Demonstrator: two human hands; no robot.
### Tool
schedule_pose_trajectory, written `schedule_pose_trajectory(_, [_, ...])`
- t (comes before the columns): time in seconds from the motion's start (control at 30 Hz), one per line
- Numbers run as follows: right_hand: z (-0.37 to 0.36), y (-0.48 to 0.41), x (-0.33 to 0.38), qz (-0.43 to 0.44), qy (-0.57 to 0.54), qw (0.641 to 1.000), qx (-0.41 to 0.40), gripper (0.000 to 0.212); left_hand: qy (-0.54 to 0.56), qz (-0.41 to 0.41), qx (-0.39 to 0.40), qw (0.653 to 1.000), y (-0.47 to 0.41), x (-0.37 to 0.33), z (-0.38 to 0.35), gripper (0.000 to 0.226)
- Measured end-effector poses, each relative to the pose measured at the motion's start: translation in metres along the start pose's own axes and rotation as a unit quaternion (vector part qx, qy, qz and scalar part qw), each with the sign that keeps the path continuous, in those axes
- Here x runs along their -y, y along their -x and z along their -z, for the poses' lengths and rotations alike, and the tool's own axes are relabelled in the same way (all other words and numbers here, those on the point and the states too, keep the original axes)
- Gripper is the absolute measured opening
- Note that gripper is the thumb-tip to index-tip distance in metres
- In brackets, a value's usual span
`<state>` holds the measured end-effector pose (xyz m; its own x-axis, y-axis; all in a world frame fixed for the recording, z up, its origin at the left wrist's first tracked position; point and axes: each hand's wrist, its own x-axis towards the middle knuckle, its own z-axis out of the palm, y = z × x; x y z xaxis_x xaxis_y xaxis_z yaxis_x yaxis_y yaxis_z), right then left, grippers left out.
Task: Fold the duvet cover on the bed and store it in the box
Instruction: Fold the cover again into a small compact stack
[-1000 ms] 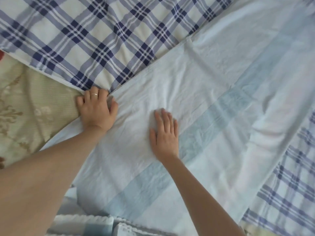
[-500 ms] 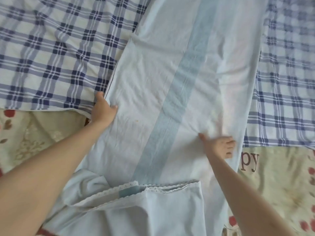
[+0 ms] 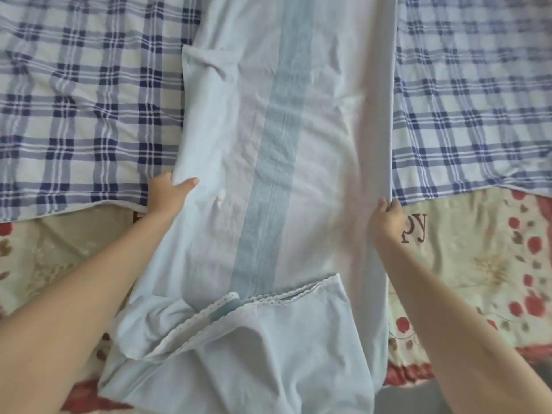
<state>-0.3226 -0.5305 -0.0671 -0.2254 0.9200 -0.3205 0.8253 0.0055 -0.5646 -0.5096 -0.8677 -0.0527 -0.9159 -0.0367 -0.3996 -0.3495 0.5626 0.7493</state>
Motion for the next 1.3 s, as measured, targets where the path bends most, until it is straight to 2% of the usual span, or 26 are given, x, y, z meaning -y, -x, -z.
schedule_pose_trajectory(0.07, [0.022, 0.001, 0.004, 0.0, -0.026, 1.0, 0.01, 0.03, 0.036, 0.015, 0.02, 0.999, 0.005, -0.007, 0.008, 0.03])
schedule_pose_trajectory(0.17, [0.036, 0.002, 0.013, -0.029, -0.066, 0.997, 0.01, 0.031, 0.117, 0.073, 0.037, 0.99, 0.005, -0.013, 0.016, 0.042])
schedule_pose_trajectory(0.23, [0.04, 0.011, 0.024, -0.061, -0.147, 0.986, 0.057, 0.031, 0.171, 0.097, 0.037, 0.98, 0.006, -0.017, 0.014, 0.042])
schedule_pose_trajectory(0.27, [0.043, 0.019, 0.031, -0.085, -0.198, 0.972, 0.098, 0.038, 0.182, 0.098, 0.037, 0.978, 0.011, -0.023, 0.011, 0.036])
schedule_pose_trajectory(0.33, [0.048, 0.029, 0.035, -0.097, -0.226, 0.948, 0.201, 0.071, 0.182, 0.112, 0.02, 0.977, 0.022, -0.033, 0.008, 0.027])
schedule_pose_trajectory(0.37, [0.053, 0.035, 0.035, -0.085, -0.214, 0.947, 0.226, 0.085, 0.201, 0.129, 0.015, 0.971, 0.029, -0.037, 0.01, 0.038])
schedule_pose_trajectory(0.4, [0.058, 0.04, 0.032, -0.076, -0.205, 0.947, 0.234, 0.086, 0.229, 0.156, 0.027, 0.96, 0.032, -0.034, 0.016, 0.054])
schedule_pose_trajectory(0.47, [0.075, 0.049, 0.021, -0.071, -0.189, 0.937, 0.284, 0.065, 0.255, 0.189, 0.08, 0.945, 0.043, -0.023, 0.029, 0.087])
schedule_pose_trajectory(0.5, [0.088, 0.053, 0.011, -0.073, -0.168, 0.925, 0.333, 0.05, 0.248, 0.205, 0.114, 0.94, 0.057, -0.015, 0.04, 0.093])
schedule_pose_trajectory(0.57, [0.119, 0.061, -0.01, -0.109, -0.072, 0.888, 0.44, 0.034, 0.224, 0.231, 0.202, 0.925, 0.093, -0.002, 0.062, 0.061])
schedule_pose_trajectory(0.6, [0.135, 0.063, -0.02, -0.14, 0.009, 0.859, 0.492, 0.036, 0.172, 0.242, 0.257, 0.92, 0.113, 0.007, 0.074, 0.048])
schedule_pose_trajectory(0.63, [0.148, 0.063, -0.029, -0.165, 0.123, 0.819, 0.535, 0.041, 0.075, 0.255, 0.308, 0.913, 0.126, 0.022, 0.086, 0.05])
schedule_pose_trajectory(0.67, [0.161, 0.068, -0.041, -0.184, 0.26, 0.759, 0.568, 0.046, -0.044, 0.285, 0.377, 0.88, 0.145, 0.039, 0.098, 0.062])
schedule_pose_trajectory(0.7, [0.165, 0.068, -0.048, -0.194, 0.382, 0.692, 0.581, 0.048, -0.158, 0.304, 0.449, 0.826, 0.155, 0.05, 0.106, 0.08])
schedule_pose_trajectory(0.73, [0.17, 0.076, -0.055, -0.207, 0.47, 0.628, 0.585, 0.047, -0.253, 0.337, 0.497, 0.758, 0.166, 0.063, 0.114, 0.091])
schedule_pose_trajectory(0.77, [0.167, 0.082, -0.058, -0.206, 0.517, 0.587, 0.588, 0.045, -0.298, 0.369, 0.522, 0.709, 0.171, 0.069, 0.116, 0.093])
schedule_pose_trajectory(0.8, [0.161, 0.093, -0.058, -0.192, 0.542, 0.576, 0.58, 0.041, -0.326, 0.397, 0.527, 0.677, 0.169, 0.083, 0.117, 0.092])
schedule_pose_trajectory(0.83, [0.151, 0.101, -0.057, -0.154, 0.556, 0.604, 0.549, 0.035, -0.333, 0.402, 0.534, 0.665, 0.171, 0.086, 0.116, 0.091])
schedule_pose_trajectory(0.87, [0.138, 0.106, -0.054, -0.101, 0.55, 0.667, 0.491, 0.028, -0.325, 0.394, 0.521, 0.684, 0.173, 0.087, 0.112, 0.092])
schedule_pose_trajectory(0.93, [0.104, 0.107, -0.045, 0.037, 0.483, 0.81, 0.332, 0.023, -0.246, 0.351, 0.411, 0.805, 0.167, 0.092, 0.1, 0.091])
schedule_pose_trajectory(0.97, [0.085, 0.109, -0.035, 0.088, 0.427, 0.852, 0.291, 0.025, -0.184, 0.334, 0.322, 0.867, 0.163, 0.09, 0.092, 0.075])
schedule_pose_trajectory(1.0, [0.064, 0.111, -0.022, 0.124, 0.376, 0.872, 0.288, 0.027, -0.122, 0.31, 0.215, 0.918, 0.157, 0.087, 0.083, 0.052])
schedule_pose_trajectory(1.03, [0.049, 0.118, -0.01, 0.152, 0.33, 0.883, 0.298, 0.028, -0.089, 0.279, 0.127, 0.948, 0.153, 0.082, 0.078, 0.035])
schedule_pose_trajectory(1.1, [0.014, 0.127, 0.017, 0.229, 0.274, 0.874, 0.329, 0.031, -0.035, 0.22, 0.041, 0.974, 0.142, 0.075, 0.066, 0.037])
schedule_pose_trajectory(1.17, [-0.014, 0.138, 0.04, 0.318, 0.255, 0.839, 0.36, 0.036, -0.009, 0.192, 0.046, 0.98, 0.138, 0.065, 0.058, 0.055])
schedule_pose_trajectory(1.3, [-0.084, 0.15, 0.084, 0.443, 0.273, 0.759, 0.392, 0.049, 0.053, 0.182, 0.032, 0.981, 0.113, 0.075, 0.039, 0.063])
